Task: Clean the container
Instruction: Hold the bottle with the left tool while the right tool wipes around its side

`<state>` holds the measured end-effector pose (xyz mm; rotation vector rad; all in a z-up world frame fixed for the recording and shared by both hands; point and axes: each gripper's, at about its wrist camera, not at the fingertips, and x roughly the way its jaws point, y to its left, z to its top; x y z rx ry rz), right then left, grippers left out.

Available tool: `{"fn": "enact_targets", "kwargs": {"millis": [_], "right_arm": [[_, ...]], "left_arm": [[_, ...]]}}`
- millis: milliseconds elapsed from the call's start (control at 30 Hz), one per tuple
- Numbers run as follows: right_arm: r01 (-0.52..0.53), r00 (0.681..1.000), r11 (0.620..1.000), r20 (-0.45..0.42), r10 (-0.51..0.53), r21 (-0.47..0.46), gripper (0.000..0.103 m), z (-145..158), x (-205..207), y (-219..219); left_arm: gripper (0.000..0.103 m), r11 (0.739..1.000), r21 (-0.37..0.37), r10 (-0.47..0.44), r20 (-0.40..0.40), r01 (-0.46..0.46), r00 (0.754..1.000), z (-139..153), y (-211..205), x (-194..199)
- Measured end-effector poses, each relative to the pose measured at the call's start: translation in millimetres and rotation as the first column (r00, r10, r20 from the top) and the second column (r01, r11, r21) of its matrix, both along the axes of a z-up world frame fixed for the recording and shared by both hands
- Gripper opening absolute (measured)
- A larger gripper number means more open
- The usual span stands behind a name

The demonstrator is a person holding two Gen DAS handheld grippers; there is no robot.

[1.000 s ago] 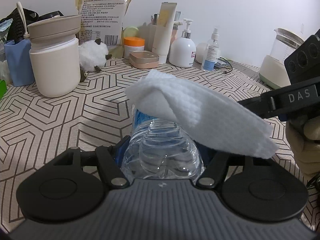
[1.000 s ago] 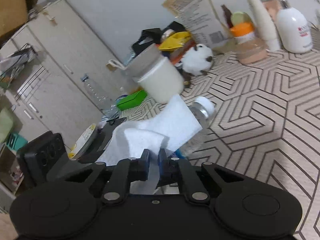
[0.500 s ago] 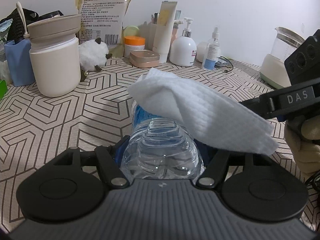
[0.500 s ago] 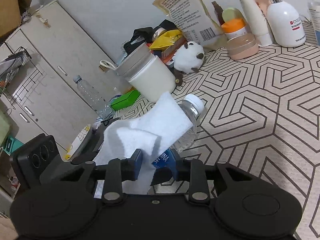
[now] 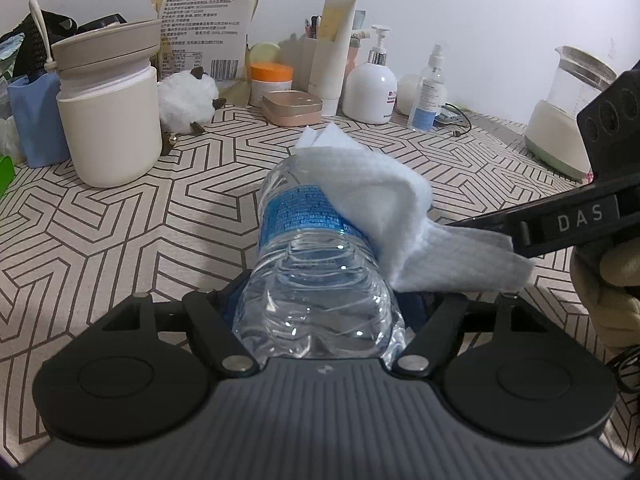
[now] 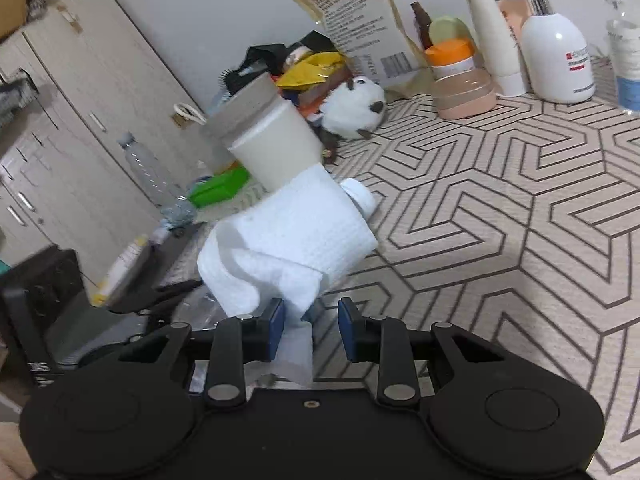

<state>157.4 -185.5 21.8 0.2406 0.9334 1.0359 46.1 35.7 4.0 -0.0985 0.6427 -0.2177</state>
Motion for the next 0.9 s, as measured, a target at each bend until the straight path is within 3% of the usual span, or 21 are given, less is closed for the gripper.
{"fn": "enact_targets", "kwargs": {"millis": [200, 400, 467, 900], "right_arm": [[-0.010, 1.000, 1.000, 0.001, 0.010, 0.013, 0.032, 2.0, -0.9, -0.1], [-0.067, 0.997, 0.991, -0.020, 0.070, 0.116, 0.029, 9.0, -5.7, 0.1], [-0.104, 0.994, 0.983, -0.025, 0.109, 0.154, 0.035, 11.7, -9.6, 4.1], [-0.109, 0.994, 0.985, 0.001, 0.109, 0.134, 0.036, 14.8, -13.3, 6.6]], "left_arm": [[0.074, 1.000, -0.005, -0.002, 0.000, 0.002, 1.000, 0.0, 0.8, 0.2], [0.075, 1.000, -0.005, 0.000, -0.002, 0.000, 1.000, -0.4, 1.9, 0.4], [0.075, 1.000, -0.009, 0.001, -0.001, -0.001, 1.000, -0.5, 2.3, 0.5], [0.068, 1.000, -0.006, 0.019, 0.007, -0.019, 1.000, -0.6, 11.0, -0.2]]}}
